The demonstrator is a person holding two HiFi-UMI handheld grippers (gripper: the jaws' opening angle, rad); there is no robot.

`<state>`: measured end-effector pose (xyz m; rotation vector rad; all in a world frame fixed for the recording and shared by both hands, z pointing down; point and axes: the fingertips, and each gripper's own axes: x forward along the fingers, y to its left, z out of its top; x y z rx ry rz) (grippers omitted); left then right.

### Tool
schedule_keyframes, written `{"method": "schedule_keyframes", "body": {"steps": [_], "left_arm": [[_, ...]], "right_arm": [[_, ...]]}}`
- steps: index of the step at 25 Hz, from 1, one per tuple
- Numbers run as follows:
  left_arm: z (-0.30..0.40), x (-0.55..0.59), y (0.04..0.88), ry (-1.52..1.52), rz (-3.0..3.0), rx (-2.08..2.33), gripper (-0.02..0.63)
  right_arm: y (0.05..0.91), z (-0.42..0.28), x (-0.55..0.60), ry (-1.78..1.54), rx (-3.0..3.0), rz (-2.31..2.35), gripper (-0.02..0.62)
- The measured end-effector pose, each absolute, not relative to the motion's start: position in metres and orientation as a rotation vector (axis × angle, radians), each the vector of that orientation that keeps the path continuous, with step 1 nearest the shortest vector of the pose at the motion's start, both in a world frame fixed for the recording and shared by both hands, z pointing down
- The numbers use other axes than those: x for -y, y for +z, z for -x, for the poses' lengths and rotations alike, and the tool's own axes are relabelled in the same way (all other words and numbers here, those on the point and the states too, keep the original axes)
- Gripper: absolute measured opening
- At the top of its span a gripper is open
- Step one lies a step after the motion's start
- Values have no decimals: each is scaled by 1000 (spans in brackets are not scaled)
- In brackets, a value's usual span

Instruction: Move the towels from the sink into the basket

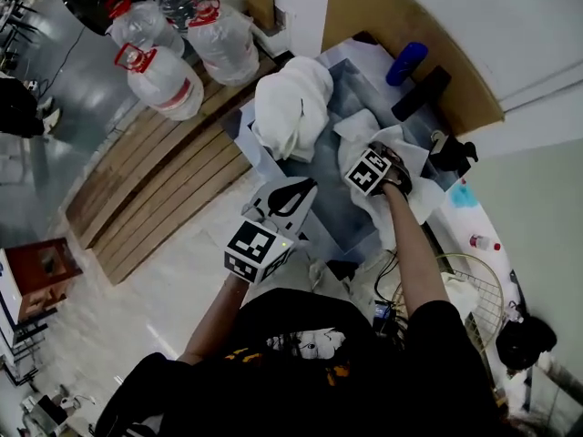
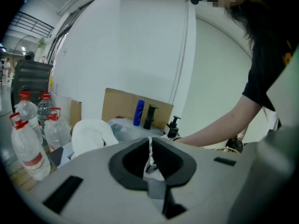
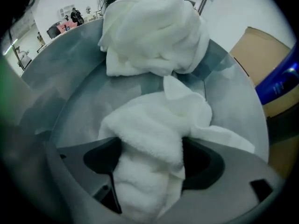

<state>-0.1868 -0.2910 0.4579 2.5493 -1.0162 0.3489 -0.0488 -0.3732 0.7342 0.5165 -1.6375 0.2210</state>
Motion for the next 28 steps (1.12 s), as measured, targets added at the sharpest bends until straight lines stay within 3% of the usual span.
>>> {"method": "schedule_keyframes", "body": {"steps": [2,5,9,18,28], "left_arm": [[193,293,459,347,-2538,1037,21],[201,296,463,340,-2520,1057,23],[198,295,460,338,-2539,1043,23],[164,292,435,294,-2627,961,23],[80,257,396,249,-2786,745,23]], "right_arm": [[733,47,372,259,1650,-534,384],[731,47,371,312,1675,-606,254],[708,49,375,375,1743,-764,197],[575,44,350,556,2113,-1212,181],[445,-15,269,528,2301,-1602,175]]}}
